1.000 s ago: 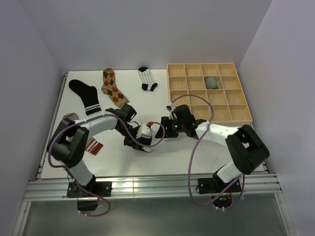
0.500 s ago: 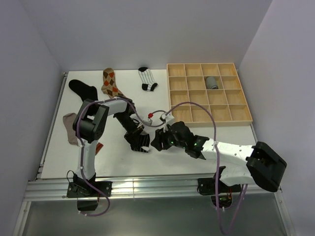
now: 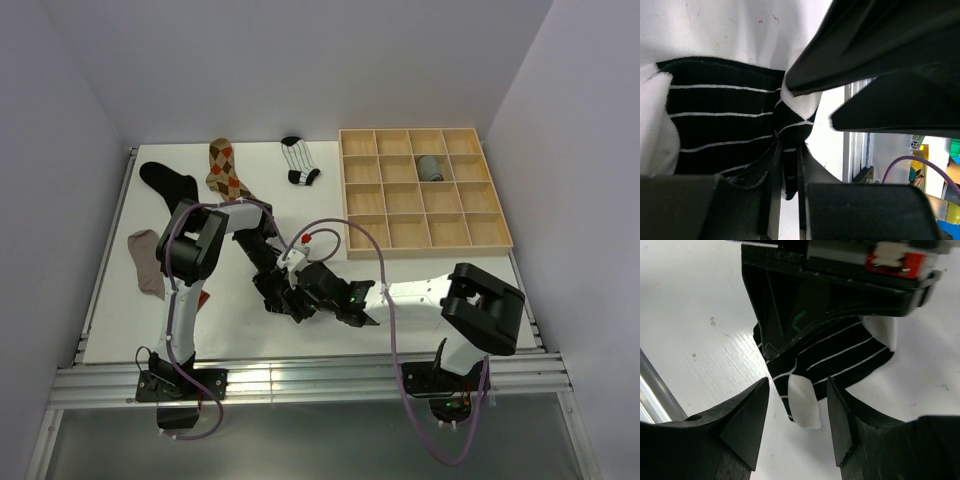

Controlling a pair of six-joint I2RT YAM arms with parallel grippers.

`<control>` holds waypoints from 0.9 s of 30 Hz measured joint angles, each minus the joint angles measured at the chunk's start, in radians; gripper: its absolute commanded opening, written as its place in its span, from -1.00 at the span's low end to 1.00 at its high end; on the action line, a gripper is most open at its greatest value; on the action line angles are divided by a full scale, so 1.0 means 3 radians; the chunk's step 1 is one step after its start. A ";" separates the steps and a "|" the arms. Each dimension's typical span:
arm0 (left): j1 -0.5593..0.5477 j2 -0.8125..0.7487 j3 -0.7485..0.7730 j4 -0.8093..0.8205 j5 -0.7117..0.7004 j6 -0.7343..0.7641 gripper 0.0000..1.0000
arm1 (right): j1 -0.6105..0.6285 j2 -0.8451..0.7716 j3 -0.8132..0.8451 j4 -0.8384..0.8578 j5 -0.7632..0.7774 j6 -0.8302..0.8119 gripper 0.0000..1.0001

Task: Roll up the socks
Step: Roll the sock at the center of the board.

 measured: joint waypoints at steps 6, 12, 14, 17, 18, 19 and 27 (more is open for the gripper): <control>0.0000 0.0000 0.0001 -0.0001 -0.0003 -0.0001 -0.94 | 0.0099 0.0266 0.0100 -0.0004 0.0095 -0.0076 -0.03; 0.0001 0.0000 0.0019 -0.0004 -0.0024 -0.0011 -0.71 | 0.0132 0.0440 0.0188 -0.0013 0.0128 -0.0083 -0.57; 0.0006 0.0000 0.0020 0.0005 -0.0033 -0.0052 -0.53 | 0.0141 0.0448 0.0192 -0.0009 0.0150 -0.0072 -0.67; 0.0014 -0.0023 0.0004 0.0070 -0.0032 -0.0156 -0.32 | 0.0137 0.0449 0.0192 -0.0005 0.0146 -0.0031 -0.75; 0.0023 -0.0058 -0.0031 0.0122 -0.0031 -0.0198 -0.28 | 0.0128 0.0450 0.0191 -0.0003 0.0137 -0.0011 -0.76; 0.0036 -0.0118 -0.0078 0.0193 -0.0027 -0.0267 -0.27 | 0.0117 0.0451 0.0191 0.0004 0.0108 0.0011 -0.77; 0.0280 -0.0668 -0.0292 0.0937 0.0203 -0.0788 -0.24 | -0.0145 0.0458 0.0094 0.0202 -0.0378 0.0231 -0.78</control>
